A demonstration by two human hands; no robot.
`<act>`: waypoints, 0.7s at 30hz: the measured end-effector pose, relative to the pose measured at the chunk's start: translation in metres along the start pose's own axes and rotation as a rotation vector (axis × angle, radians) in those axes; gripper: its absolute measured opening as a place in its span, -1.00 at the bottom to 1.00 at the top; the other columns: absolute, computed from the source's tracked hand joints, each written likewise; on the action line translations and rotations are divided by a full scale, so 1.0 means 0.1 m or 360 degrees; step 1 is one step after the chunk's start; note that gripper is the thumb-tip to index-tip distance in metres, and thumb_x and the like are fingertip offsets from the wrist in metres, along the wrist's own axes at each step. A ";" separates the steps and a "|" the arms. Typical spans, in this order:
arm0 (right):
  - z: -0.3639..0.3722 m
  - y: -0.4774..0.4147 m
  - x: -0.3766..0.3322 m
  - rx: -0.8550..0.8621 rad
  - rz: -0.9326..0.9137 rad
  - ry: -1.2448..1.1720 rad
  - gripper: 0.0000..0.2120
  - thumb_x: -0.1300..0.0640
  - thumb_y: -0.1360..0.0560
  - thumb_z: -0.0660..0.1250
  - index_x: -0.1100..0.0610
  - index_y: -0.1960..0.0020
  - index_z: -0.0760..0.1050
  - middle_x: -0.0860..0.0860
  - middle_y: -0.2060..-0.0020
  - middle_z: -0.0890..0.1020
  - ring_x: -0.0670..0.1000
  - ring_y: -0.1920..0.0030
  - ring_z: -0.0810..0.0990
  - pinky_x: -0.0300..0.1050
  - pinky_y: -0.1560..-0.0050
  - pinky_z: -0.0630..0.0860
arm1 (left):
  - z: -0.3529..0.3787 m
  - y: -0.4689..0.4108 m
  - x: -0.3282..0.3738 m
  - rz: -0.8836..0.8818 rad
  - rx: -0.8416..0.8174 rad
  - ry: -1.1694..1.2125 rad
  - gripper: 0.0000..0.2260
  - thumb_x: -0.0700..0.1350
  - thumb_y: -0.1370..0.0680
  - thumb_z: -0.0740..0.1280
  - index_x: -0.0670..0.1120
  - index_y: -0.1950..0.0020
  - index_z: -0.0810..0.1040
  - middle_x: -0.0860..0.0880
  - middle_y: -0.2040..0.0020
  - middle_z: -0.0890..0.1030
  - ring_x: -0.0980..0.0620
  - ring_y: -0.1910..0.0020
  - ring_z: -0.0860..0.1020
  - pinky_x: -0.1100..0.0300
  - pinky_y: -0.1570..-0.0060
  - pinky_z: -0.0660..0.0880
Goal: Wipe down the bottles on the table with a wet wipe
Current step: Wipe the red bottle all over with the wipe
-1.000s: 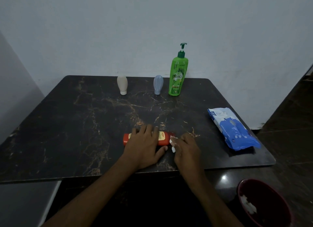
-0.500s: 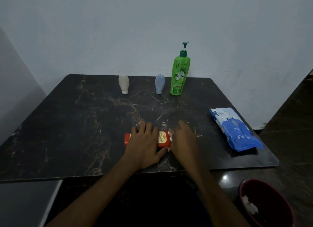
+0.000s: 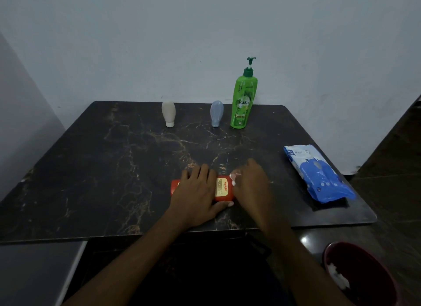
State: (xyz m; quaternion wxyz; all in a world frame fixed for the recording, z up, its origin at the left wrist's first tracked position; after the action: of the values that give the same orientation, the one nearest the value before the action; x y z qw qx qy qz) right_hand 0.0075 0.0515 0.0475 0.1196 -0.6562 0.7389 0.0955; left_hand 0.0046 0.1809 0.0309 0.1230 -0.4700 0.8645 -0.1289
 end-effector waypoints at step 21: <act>0.18 0.50 0.18 -0.0933 0.0493 -0.2186 -0.73 0.47 -0.53 0.06 0.40 -0.09 0.50 0.28 0.09 0.62 -0.05 0.38 0.45 -0.24 0.43 0.42 | -0.28 0.13 -0.13 -0.0142 0.0436 0.0258 -0.32 0.13 -0.29 0.61 -0.09 -0.27 0.39 -0.14 -0.07 0.61 -0.12 0.00 0.61 -0.06 -0.01 0.52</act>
State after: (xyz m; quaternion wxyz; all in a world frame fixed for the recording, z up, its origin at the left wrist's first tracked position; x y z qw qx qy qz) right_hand -0.0432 0.0461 0.0241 0.3584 -0.3432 0.5266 0.6903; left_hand -0.0076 0.2014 0.0538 0.1101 -0.4746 0.8243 -0.2884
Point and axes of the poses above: each hand's wrist, its own y-axis away from the middle knuckle, its own z-axis out of the palm, x = y × z, the point moved 9 cm from there along -y, towards the middle knuckle
